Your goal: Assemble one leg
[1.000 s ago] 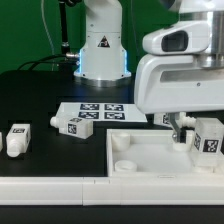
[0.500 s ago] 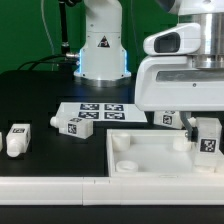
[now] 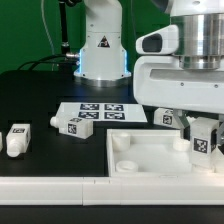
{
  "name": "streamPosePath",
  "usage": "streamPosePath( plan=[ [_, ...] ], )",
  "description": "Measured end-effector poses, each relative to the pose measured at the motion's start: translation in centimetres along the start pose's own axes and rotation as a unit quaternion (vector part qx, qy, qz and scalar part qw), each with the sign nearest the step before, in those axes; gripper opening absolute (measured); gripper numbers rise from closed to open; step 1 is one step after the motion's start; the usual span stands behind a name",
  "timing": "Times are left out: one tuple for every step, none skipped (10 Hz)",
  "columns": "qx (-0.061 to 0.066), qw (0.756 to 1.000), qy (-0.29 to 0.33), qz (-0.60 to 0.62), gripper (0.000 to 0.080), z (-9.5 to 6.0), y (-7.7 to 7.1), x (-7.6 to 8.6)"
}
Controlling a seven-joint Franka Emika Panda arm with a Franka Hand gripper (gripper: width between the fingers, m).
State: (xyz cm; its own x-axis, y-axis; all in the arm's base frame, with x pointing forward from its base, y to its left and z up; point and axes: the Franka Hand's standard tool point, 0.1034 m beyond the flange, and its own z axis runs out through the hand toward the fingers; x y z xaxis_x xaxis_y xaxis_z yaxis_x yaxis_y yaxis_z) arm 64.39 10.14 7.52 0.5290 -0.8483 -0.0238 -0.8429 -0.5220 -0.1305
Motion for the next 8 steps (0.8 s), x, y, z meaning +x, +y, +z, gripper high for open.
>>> streamPosePath(
  plan=[
    [0.002, 0.997, -0.003, 0.075, 0.0284, 0.1, 0.1, 0.0],
    [0.003, 0.993, -0.006, 0.121, 0.0285, 0.1, 0.2, 0.1],
    [0.002, 0.992, -0.006, 0.127, 0.0285, 0.1, 0.2, 0.0],
    [0.002, 0.993, -0.006, 0.118, 0.0285, 0.1, 0.2, 0.1],
    [0.002, 0.993, -0.006, 0.116, 0.0285, 0.1, 0.2, 0.0],
    [-0.010, 0.999, -0.010, 0.051, 0.0468, 0.2, 0.4, -0.5],
    [-0.017, 0.998, -0.013, -0.057, 0.0468, 0.2, 0.2, -1.0],
    [-0.024, 0.986, -0.027, -0.164, 0.0613, 0.3, 0.2, -1.9]
  ],
)
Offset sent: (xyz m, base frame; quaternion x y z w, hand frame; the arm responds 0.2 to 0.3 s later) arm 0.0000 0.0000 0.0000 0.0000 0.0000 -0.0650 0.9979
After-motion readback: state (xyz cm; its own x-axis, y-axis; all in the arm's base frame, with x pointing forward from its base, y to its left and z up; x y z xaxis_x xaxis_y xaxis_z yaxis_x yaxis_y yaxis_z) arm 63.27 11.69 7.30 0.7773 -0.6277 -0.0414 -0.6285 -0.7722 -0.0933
